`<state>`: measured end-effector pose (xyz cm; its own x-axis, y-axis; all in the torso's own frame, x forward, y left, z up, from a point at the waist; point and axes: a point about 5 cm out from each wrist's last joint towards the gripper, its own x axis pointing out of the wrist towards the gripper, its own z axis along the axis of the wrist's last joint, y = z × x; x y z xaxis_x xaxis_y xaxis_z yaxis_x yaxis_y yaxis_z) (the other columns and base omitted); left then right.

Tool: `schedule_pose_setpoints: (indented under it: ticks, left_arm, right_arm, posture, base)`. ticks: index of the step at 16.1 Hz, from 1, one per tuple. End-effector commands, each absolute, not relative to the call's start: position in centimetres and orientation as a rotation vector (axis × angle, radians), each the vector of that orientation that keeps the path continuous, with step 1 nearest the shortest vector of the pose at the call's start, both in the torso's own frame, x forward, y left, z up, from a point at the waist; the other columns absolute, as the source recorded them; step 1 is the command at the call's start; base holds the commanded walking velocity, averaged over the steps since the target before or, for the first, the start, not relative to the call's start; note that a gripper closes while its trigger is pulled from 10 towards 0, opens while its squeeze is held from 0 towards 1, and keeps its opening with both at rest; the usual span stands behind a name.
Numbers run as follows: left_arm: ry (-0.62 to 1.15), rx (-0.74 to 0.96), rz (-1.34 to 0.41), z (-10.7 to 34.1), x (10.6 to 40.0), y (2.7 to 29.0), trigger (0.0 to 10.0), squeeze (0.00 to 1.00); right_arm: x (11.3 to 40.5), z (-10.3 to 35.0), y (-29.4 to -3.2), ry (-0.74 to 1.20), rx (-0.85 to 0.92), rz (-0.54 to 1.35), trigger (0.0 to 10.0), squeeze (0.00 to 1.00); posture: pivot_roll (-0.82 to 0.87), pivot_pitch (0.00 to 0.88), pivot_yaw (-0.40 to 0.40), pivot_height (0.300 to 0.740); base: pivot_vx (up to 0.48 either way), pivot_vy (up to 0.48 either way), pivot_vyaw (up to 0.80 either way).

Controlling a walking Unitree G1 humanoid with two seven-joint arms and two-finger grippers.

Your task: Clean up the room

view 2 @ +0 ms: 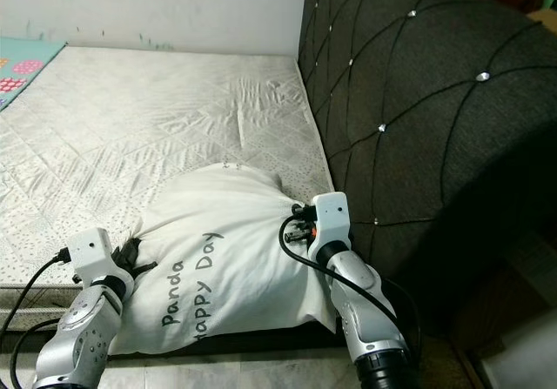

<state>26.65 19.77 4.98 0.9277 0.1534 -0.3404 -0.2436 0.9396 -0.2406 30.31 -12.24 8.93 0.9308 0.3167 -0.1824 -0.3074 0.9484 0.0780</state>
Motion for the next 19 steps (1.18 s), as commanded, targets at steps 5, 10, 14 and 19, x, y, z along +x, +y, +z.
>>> schedule_pose_setpoints:
  ticks: [5,10,14,19]
  left_arm:
    - [0.211,-0.31,0.269,6.5,26.7,20.0,10.0,0.0]
    - [0.205,-0.305,0.323,6.0,25.2,20.3,10.0,0.0]
    - [0.179,-0.218,0.2,7.5,28.1,19.7,10.0,0.0]
    - [0.149,-0.158,0.05,9.4,31.8,17.7,10.0,0.0]
  right_arm:
    - [31.7,11.4,-12.3,0.119,0.003,0.381,10.0,0.0]
    - [32.6,11.6,-9.7,0.118,0.003,0.476,10.0,0.0]
    - [33.2,12.8,-10.8,0.034,0.034,0.359,10.0,0.0]
    - [33.0,12.7,-12.5,-0.007,0.049,0.237,10.0,0.0]
  posture:
    - [-0.03,0.0,-0.15,0.74]
    - [0.02,0.0,-0.199,0.74]
    - [-0.06,0.0,-0.07,0.74]
    - [-0.13,0.0,0.042,0.74]
  base:
    - [0.0,0.0,0.0]
    - [0.0,0.0,0.0]
    - [0.0,0.0,0.0]
    - [0.0,0.0,0.0]
